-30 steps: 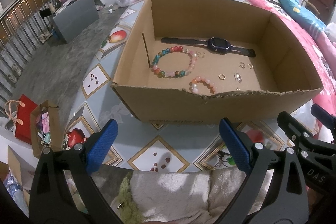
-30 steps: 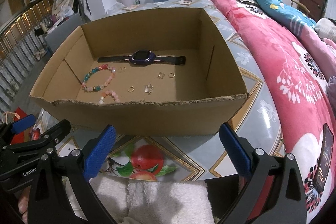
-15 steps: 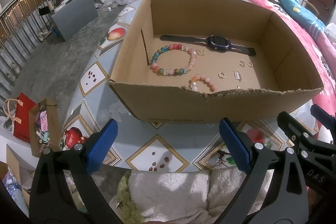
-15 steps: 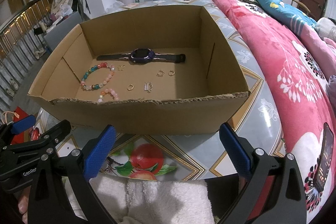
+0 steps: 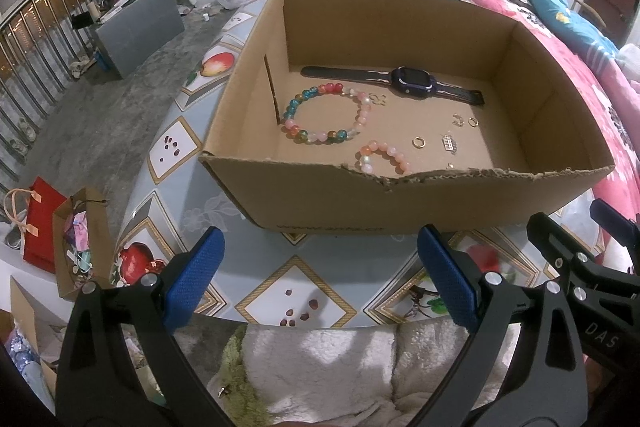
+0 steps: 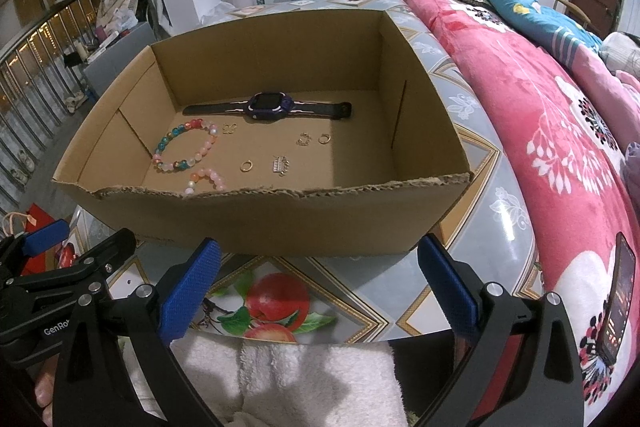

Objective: Organize jewelry

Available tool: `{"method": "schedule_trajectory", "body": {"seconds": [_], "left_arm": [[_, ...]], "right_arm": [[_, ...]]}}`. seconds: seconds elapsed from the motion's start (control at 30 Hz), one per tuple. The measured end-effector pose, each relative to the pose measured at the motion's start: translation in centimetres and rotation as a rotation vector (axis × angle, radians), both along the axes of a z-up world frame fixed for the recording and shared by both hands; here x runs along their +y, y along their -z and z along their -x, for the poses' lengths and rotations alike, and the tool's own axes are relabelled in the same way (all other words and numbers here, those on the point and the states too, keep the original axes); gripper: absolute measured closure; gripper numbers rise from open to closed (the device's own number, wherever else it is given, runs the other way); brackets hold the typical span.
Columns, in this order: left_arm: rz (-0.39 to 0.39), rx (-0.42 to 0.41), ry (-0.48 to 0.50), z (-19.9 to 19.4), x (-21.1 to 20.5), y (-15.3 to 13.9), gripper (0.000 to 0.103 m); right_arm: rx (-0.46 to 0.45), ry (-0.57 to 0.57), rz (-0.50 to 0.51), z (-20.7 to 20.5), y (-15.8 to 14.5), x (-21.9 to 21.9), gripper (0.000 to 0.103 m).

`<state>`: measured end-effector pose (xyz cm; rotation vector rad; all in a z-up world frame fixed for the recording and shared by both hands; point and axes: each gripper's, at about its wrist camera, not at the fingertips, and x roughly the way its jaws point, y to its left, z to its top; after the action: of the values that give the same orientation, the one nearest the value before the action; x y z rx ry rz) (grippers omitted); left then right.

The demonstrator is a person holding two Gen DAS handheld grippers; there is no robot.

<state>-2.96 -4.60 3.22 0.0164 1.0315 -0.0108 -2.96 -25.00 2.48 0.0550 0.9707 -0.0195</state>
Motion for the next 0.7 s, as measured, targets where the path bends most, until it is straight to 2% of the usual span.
{"method": "schedule_trajectory", "body": {"seconds": [0.7], "left_arm": [[0.006,-0.003,0.006,0.1,-0.23,-0.06,0.01]], "right_arm": [[-0.002,0.002,0.001,0.03,0.03,-0.16,0.007]]}}
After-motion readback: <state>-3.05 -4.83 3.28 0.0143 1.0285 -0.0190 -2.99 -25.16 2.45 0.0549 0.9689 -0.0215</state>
